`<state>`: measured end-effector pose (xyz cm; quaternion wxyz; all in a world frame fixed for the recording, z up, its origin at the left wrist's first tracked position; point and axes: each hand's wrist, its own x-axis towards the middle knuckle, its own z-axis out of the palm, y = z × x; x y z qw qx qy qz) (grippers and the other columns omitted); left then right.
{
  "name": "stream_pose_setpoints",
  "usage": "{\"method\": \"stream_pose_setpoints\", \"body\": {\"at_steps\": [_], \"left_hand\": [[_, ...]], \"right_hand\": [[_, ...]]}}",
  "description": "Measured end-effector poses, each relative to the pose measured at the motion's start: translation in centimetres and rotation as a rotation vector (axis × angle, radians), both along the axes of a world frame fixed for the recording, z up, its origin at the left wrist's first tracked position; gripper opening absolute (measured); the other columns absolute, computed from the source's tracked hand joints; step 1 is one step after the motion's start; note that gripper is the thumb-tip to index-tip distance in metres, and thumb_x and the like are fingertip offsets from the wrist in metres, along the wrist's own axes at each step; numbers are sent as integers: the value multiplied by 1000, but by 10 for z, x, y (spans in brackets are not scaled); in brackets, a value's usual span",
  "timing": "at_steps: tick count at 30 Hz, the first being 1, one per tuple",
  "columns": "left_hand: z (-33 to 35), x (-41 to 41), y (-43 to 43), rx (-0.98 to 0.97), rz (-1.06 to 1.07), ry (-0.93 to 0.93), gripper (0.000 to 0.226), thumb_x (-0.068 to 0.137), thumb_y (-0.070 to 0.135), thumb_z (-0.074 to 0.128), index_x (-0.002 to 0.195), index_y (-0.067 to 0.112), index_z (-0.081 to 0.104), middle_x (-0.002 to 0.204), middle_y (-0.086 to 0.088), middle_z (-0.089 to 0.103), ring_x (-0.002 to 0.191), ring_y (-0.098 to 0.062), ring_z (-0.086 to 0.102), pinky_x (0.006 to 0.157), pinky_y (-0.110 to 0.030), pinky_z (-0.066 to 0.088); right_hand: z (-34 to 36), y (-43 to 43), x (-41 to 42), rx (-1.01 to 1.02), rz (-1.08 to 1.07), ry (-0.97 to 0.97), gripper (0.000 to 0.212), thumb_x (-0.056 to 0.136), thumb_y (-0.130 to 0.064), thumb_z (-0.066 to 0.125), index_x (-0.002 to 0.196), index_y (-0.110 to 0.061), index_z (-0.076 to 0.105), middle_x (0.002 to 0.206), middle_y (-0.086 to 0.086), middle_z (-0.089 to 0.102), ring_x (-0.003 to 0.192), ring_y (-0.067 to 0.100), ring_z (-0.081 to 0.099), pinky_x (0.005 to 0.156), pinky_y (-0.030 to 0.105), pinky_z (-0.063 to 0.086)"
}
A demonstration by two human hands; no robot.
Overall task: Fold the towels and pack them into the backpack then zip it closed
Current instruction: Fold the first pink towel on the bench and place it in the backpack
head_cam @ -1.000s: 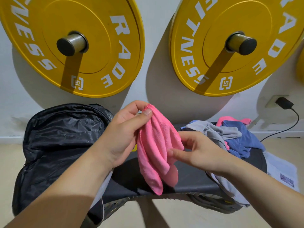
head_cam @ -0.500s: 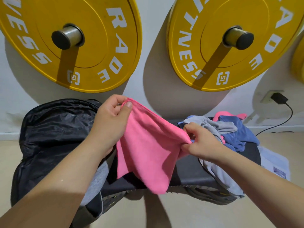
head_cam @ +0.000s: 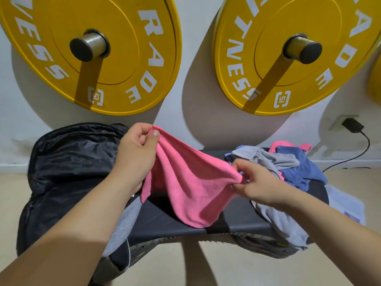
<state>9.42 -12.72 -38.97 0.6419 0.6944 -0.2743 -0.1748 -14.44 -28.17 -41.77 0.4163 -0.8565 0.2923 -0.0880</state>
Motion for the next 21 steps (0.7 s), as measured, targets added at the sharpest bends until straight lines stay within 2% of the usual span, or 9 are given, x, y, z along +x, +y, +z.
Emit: {"method": "stream_pose_setpoints", "body": {"at_steps": [2, 4, 6, 8, 11, 14, 16, 18, 21], "left_hand": [[0, 0, 0, 0, 9, 0, 13, 103, 19, 56, 93, 21, 65, 80, -14, 70, 72, -20, 61, 71, -39, 48], [-1, 1, 0, -1, 14, -4, 12, 103, 21, 57, 94, 21, 65, 85, -20, 71, 73, -20, 62, 72, -39, 49], [-1, 1, 0, 3, 19, -5, 11, 103, 22, 57, 94, 21, 65, 88, -26, 69, 73, -22, 58, 71, -39, 45], [-2, 1, 0, 6, 29, -15, 10, 102, 22, 57, 96, 19, 65, 86, -26, 68, 72, -23, 56, 70, -38, 44], [-4, 2, -1, 9, 27, -17, 9, 101, 24, 58, 98, 20, 66, 92, -26, 71, 73, -24, 61, 71, -40, 47], [-8, 2, -4, 29, 21, -14, 9, 100, 24, 59, 97, 20, 66, 89, -25, 71, 72, -23, 60, 70, -39, 47], [-12, 1, -5, 41, 21, 4, 10, 102, 19, 58, 100, 14, 66, 81, -21, 67, 72, -22, 55, 68, -36, 43], [-16, -4, -7, 59, 9, 26, 11, 103, 15, 57, 101, 8, 65, 78, -13, 63, 71, -19, 51, 63, -31, 40], [-21, -13, -8, 75, -34, 50, 10, 103, 14, 57, 101, 7, 65, 79, -14, 67, 72, -18, 54, 65, -31, 41]], "right_hand": [[5, 0, 1, 171, -83, -97, 27, 79, 11, 69, 77, -11, 52, 61, -13, 54, 61, 9, 54, 61, 25, 49], [7, 2, 2, 307, -82, -65, 27, 80, 6, 76, 80, -7, 52, 63, 0, 61, 63, 19, 65, 63, 35, 59], [5, 5, 0, 344, -54, 14, 33, 81, -5, 83, 84, -7, 51, 65, 7, 64, 61, 24, 68, 54, 35, 56], [4, 7, 0, 338, -49, -5, 33, 82, -8, 83, 90, -7, 51, 66, 2, 64, 61, 19, 67, 50, 32, 52], [5, 7, 3, 394, -43, -192, 21, 89, 0, 74, 97, -3, 55, 73, -2, 65, 70, 16, 63, 58, 31, 53], [9, 12, 7, 415, -54, -327, 11, 90, 0, 73, 95, -4, 64, 81, 0, 69, 74, 19, 63, 68, 36, 56], [13, 14, 10, 376, -93, -406, 8, 87, -2, 76, 93, -6, 74, 84, 4, 72, 73, 23, 64, 70, 40, 57], [16, 13, 12, 280, -116, -438, 5, 86, -1, 78, 87, -7, 77, 77, 6, 73, 67, 20, 63, 66, 38, 56], [17, 13, 14, 72, -62, -344, 11, 90, -2, 72, 83, -10, 73, 75, 0, 74, 68, 13, 67, 71, 34, 57]]}}
